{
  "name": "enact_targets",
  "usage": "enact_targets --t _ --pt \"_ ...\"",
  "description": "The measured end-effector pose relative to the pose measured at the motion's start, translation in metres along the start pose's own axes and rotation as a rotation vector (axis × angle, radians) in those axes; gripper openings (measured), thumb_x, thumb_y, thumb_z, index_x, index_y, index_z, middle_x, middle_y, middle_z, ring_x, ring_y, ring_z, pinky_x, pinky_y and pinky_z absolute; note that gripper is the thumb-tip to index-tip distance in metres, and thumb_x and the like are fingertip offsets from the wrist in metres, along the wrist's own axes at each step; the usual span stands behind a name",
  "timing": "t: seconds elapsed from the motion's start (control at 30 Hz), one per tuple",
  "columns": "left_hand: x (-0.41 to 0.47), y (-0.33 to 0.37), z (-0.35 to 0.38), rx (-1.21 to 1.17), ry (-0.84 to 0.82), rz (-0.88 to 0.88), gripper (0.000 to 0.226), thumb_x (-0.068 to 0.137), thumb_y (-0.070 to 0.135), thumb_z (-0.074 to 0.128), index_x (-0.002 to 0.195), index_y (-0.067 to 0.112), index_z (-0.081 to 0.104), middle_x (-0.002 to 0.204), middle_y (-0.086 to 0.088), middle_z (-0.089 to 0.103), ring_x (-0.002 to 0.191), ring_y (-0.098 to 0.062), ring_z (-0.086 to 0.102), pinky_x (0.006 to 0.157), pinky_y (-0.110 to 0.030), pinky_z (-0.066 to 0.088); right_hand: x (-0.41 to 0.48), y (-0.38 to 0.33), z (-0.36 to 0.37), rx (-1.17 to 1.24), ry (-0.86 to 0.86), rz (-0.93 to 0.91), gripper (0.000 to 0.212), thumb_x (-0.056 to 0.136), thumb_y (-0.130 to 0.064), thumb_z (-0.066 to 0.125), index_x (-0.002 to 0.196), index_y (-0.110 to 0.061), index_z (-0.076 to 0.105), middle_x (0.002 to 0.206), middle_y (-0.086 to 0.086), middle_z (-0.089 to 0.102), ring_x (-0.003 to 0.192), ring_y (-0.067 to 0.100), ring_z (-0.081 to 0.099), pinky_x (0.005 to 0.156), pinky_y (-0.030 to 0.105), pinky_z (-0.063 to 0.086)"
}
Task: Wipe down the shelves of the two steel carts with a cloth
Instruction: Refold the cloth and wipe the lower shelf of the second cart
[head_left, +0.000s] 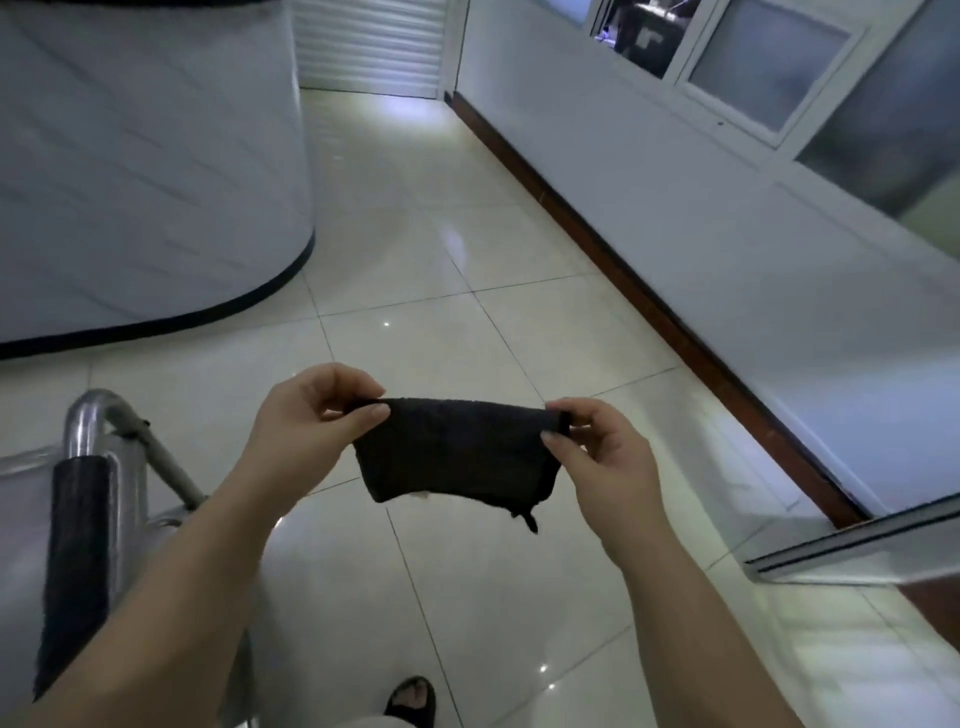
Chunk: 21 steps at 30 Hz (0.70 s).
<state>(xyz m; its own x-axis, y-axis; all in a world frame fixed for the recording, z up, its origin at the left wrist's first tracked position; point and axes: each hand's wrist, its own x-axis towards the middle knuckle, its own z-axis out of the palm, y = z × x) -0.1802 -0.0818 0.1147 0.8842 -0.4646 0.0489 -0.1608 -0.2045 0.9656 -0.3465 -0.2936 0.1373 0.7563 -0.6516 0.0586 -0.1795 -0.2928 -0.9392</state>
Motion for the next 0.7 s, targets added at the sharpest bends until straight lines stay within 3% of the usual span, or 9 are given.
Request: enact_targets --t 0.07,0.17,0.27,0.33,0.43,0.57,0.7 --pt "0.036 -0.004 0.002 0.17 -0.008 0.09 0.027 0.082 0.013 0.073 0.094 0.037 0.069 0.084 0.013 0.065 0.085 0.0 0.06 0.068 -0.005 0.045 0.048 0.001 0.01 -0.108 -0.047 -0.089 0.033 0.088 -0.003 0.066 0.101 -0.033 0.064 0.094 -0.024 0.064 0.09 -0.002 0.061 0.071 0.011 0.05" --pt "0.093 -0.011 0.004 0.482 -0.09 0.201 0.033 0.087 0.011 0.067 0.114 0.028 0.066 0.093 0.015 0.053 0.086 -0.004 0.053 0.075 -0.011 0.039 0.12 0.002 0.032 -0.371 -0.199 -0.281 0.043 0.087 0.002 0.059 0.116 -0.029 0.059 0.103 -0.021 0.052 0.095 0.002 0.054 0.08 0.013 0.046" --pt "0.15 -0.022 0.004 0.608 -0.062 0.187 0.023 0.09 0.009 0.062 0.108 0.02 0.07 0.094 0.009 0.049 0.084 -0.011 0.05 0.075 -0.017 0.038 0.194 0.009 0.075 -0.657 -0.294 -0.424 0.047 0.078 0.008 0.056 0.118 -0.015 0.063 0.099 -0.001 0.048 0.089 0.015 0.047 0.079 0.031 0.045" --pt "0.188 -0.032 -0.003 0.653 0.006 0.185 0.018 0.09 0.008 0.061 0.101 0.018 0.072 0.092 0.008 0.051 0.083 -0.012 0.052 0.074 -0.019 0.041 0.239 0.013 0.115 -0.789 -0.297 -0.521 0.041 0.069 0.011 0.058 0.102 -0.011 0.068 0.09 0.006 0.049 0.084 0.024 0.046 0.072 0.037 0.042" --pt "0.24 -0.052 -0.024 0.699 0.13 0.137 0.016 0.089 0.007 0.062 0.097 0.017 0.072 0.098 0.007 0.058 0.087 -0.012 0.056 0.078 -0.025 0.048 0.309 0.015 0.18 -0.752 -0.33 -0.672 0.034 0.052 0.016 0.065 0.076 -0.007 0.063 0.082 0.009 0.053 0.072 0.025 0.047 0.06 0.036 0.04" --pt "0.292 -0.078 -0.066 0.775 0.226 -0.061 0.02 0.089 0.007 0.06 0.094 0.023 0.07 0.093 0.011 0.065 0.087 -0.014 0.058 0.083 -0.04 0.047 0.393 0.005 0.268 -0.702 -0.549 -0.865 0.038 0.044 0.017 0.067 0.072 -0.008 0.06 0.075 0.007 0.056 0.066 0.026 0.05 0.06 0.034 0.039" --pt "0.331 -0.108 -0.122 0.945 0.361 -0.266 0.027 0.089 0.01 0.054 0.097 0.031 0.067 0.091 0.015 0.06 0.087 -0.014 0.058 0.078 -0.031 0.034 0.449 -0.021 0.368 -0.591 -0.734 -0.944 0.037 0.05 0.019 0.067 0.073 -0.009 0.061 0.073 0.004 0.055 0.066 0.024 0.049 0.058 0.036 0.043"
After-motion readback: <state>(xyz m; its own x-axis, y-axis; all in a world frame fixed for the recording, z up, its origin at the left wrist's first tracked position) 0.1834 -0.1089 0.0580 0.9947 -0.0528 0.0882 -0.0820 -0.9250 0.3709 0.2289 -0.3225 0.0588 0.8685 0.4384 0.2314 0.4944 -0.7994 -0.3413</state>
